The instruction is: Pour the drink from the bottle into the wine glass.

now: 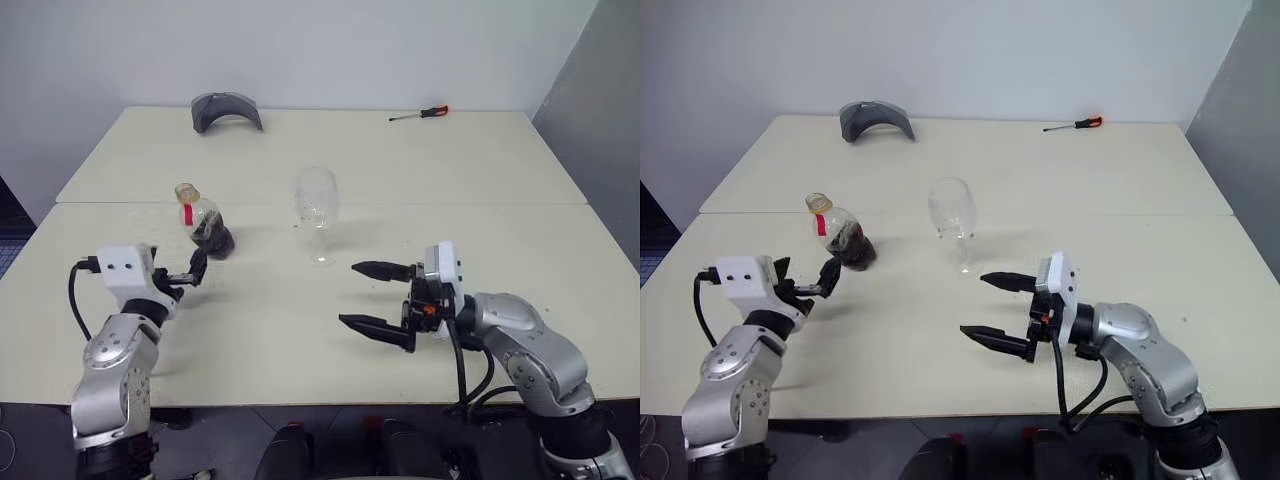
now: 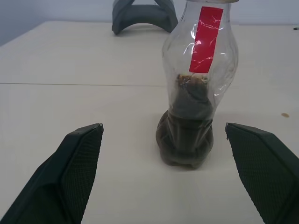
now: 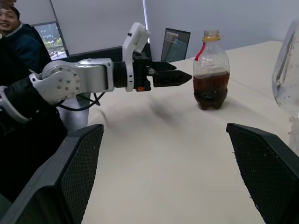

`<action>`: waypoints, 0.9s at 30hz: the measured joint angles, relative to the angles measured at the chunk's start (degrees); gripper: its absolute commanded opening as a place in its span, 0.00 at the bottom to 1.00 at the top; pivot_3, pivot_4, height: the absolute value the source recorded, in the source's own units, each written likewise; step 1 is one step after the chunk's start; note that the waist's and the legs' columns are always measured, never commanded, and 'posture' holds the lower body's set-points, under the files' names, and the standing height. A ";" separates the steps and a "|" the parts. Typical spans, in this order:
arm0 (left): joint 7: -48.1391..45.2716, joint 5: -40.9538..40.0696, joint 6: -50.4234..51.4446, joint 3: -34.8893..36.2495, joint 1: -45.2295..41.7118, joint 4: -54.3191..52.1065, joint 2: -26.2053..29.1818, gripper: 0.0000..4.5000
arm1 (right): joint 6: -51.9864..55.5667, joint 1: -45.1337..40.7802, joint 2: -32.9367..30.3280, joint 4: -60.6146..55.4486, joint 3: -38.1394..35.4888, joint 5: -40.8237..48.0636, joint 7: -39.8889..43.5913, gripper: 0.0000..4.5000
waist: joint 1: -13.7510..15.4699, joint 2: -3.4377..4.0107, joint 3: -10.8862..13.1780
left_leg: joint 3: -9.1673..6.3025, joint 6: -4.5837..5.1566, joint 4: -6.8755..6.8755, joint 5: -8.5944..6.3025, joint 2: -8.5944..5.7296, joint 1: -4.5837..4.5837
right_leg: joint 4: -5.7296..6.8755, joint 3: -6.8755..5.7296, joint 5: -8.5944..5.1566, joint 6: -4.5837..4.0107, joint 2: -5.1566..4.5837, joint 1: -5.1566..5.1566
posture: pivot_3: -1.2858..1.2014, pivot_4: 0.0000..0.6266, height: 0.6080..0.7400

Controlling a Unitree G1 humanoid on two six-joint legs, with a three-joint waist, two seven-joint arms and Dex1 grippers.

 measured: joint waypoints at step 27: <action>-11.07 3.24 -8.73 -5.72 -18.30 25.52 5.86 1.00 | 0.73 -6.02 2.23 1.83 -1.05 2.37 -6.07 0.99 | -0.06 -0.01 0.01 | -0.02 -0.03 0.04 0.02 -0.01 -0.10 | 0.02 -0.02 0.02 0.00 -0.02 -0.10 | 0.52 0.24 1.00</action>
